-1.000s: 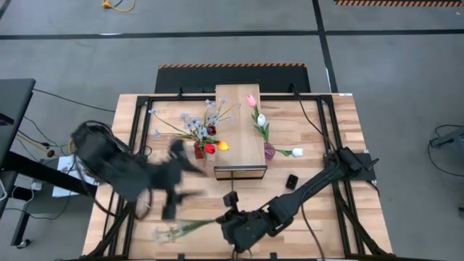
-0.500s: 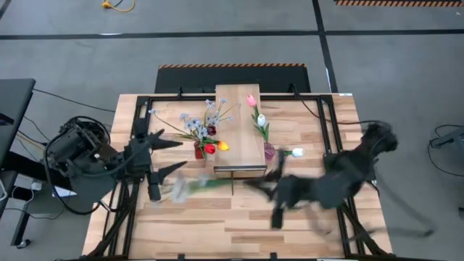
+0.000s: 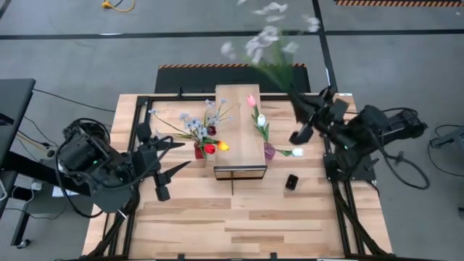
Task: Pick and place flowers into a vace then onto a shelf
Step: Put the left white flowers into the purple flower vase
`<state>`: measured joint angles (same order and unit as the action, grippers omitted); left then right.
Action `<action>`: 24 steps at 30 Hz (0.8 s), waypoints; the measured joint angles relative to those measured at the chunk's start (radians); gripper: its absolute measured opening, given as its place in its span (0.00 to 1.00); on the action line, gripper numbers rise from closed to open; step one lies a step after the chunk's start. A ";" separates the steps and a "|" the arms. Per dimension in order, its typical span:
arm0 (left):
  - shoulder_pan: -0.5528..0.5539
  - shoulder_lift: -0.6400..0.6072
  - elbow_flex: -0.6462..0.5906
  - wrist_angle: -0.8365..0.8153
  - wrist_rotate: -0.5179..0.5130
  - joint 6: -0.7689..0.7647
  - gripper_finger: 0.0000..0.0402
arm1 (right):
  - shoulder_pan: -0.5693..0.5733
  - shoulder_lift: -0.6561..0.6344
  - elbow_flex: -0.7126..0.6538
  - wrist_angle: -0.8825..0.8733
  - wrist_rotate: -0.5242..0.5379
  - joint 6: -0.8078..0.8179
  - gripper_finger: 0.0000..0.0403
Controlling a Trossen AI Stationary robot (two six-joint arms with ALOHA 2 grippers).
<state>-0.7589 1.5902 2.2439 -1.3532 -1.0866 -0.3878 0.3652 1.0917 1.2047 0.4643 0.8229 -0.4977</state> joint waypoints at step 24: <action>0.007 0.016 -0.011 0.018 -0.017 -0.013 0.51 | -0.644 -0.259 -0.855 0.551 -0.289 0.186 0.00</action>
<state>-0.7517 1.6058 2.2330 -1.3350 -1.1039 -0.4004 -0.2790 0.8328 0.3500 1.0156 0.5338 -0.3117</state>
